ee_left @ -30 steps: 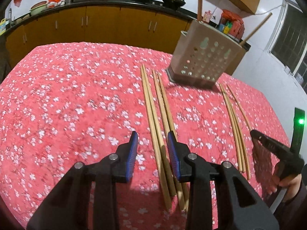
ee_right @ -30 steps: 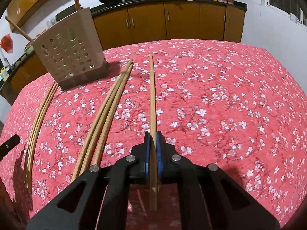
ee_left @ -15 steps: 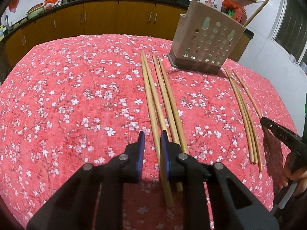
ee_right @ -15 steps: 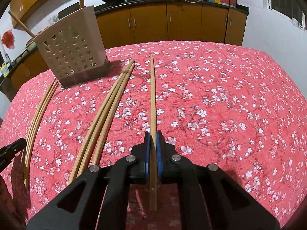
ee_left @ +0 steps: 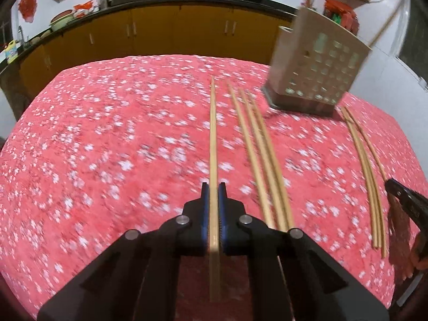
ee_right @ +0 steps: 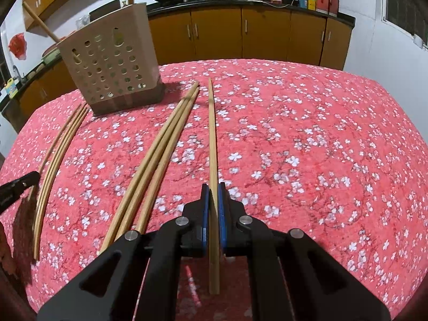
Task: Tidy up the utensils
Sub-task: 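Grasp another chopstick with the left tool while the right tool grasps one too, then raise the left tool's chopstick over the holder while the right tool carries its chopstick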
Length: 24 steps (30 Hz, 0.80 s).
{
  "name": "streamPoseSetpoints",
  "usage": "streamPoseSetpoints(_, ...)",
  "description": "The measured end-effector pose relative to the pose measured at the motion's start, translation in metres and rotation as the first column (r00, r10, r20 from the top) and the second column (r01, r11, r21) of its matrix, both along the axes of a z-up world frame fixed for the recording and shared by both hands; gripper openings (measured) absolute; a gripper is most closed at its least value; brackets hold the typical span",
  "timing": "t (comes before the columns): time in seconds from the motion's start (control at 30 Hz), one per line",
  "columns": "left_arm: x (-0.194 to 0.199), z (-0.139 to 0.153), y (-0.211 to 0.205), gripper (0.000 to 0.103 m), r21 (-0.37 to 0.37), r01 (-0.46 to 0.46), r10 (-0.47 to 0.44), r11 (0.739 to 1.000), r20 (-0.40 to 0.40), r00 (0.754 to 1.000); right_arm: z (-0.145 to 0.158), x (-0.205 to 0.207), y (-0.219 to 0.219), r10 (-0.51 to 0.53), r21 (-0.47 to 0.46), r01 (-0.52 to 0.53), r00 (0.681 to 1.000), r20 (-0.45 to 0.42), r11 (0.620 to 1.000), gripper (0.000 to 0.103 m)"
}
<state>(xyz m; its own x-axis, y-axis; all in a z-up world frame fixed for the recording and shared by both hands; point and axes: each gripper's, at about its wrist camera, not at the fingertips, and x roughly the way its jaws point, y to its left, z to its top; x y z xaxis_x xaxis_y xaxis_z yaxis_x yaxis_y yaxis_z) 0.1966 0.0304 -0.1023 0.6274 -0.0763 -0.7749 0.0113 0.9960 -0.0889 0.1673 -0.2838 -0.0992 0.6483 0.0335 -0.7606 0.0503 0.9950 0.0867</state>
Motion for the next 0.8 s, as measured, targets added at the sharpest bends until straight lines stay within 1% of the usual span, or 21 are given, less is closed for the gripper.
streamPoseSetpoints(0.13,0.004,0.000,0.014,0.008,-0.025,-0.019,0.019,1.000,0.006,1.000,-0.001,0.004,-0.006,-0.019,0.012,0.019,1.000,0.002,1.000,0.008)
streamPoseSetpoints(0.27,0.002,-0.001,0.012,0.009,-0.020,-0.013,0.013,1.000,0.023,1.000,-0.002,0.005,-0.007,-0.021,0.014,0.021,1.000,0.002,1.000,0.008)
streamPoseSetpoints(0.43,-0.004,-0.001,0.018,0.009,-0.048,-0.013,0.014,0.999,0.023,1.000,-0.002,0.005,-0.006,-0.021,0.014,0.021,1.000,0.003,1.000,0.008)
streamPoseSetpoints(0.7,-0.005,0.002,0.020,0.010,-0.049,-0.015,0.016,0.999,0.021,1.000,-0.002,0.005,-0.006,-0.021,0.013,0.021,1.000,0.003,1.000,0.008)
streamPoseSetpoints(0.8,-0.006,0.003,0.016,0.010,-0.021,-0.003,0.003,1.000,0.019,1.000,-0.002,0.005,-0.006,-0.021,0.013,0.021,1.000,0.003,1.000,0.008)
